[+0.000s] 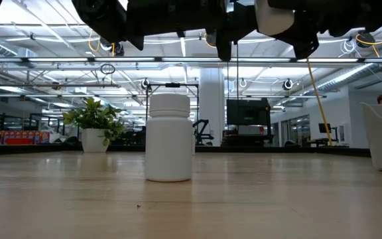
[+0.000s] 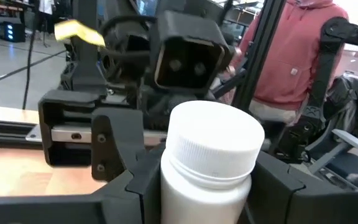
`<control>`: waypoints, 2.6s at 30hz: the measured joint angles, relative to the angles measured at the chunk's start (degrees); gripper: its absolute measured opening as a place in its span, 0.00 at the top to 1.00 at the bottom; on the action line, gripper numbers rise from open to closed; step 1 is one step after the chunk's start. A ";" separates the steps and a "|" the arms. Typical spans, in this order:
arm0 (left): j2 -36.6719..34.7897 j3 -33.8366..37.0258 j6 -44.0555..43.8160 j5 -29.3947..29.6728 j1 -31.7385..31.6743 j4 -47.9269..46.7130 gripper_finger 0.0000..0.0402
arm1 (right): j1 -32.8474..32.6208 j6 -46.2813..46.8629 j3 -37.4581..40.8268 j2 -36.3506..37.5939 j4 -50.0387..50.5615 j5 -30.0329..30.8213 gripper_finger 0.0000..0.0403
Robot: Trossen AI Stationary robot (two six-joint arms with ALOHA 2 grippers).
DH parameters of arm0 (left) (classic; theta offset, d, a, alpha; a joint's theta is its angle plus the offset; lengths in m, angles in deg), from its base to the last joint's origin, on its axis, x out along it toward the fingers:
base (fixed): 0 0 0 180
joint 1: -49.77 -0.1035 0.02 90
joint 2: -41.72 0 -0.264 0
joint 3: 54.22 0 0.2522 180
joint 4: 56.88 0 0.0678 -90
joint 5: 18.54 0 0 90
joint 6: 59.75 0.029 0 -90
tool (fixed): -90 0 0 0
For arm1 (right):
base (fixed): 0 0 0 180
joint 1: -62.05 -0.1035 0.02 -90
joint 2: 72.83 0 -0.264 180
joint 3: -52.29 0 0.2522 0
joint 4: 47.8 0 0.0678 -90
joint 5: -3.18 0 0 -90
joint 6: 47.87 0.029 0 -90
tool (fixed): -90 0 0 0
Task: Pick and place pill bottles into a basket
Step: Put the white pill bottle into the gray bin
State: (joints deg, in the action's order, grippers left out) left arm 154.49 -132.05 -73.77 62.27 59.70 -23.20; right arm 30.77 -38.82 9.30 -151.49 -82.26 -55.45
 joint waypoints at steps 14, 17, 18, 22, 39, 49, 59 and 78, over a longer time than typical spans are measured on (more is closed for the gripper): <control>-0.84 0.28 -0.42 0.85 -0.75 -6.58 0.56 | -9.47 1.94 -0.27 16.22 20.00 10.67 0.47; -0.87 0.13 -0.47 0.27 -1.06 -6.75 0.56 | -9.22 4.79 -2.33 18.33 27.57 9.17 0.47; -0.87 0.13 -0.49 0.18 -1.19 -7.50 0.56 | -8.97 6.44 -3.60 18.65 32.22 8.88 0.47; -0.87 -1.29 -1.79 -2.22 -1.87 -11.66 0.56 | -5.87 13.12 -11.88 18.10 49.75 3.88 0.47; -1.03 -10.49 5.84 4.85 0.88 -35.62 0.56 | 6.63 16.90 -30.17 6.15 71.27 -21.21 0.47; -1.05 -10.47 5.96 5.43 0.77 -36.70 0.56 | 8.32 16.23 -30.28 3.72 71.09 -22.02 0.47; -1.05 -10.47 6.24 5.18 0.81 -36.85 0.56 | 8.36 13.79 -30.25 2.80 71.47 -17.91 0.47; -1.11 -10.54 6.98 5.76 0.80 -37.14 0.56 | 7.90 12.45 -30.17 -0.63 69.62 -19.08 0.47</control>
State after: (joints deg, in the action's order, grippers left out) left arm 153.37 -142.59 -66.79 68.03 60.50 -60.34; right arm 38.67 -26.37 -20.86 -152.12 -12.63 -74.53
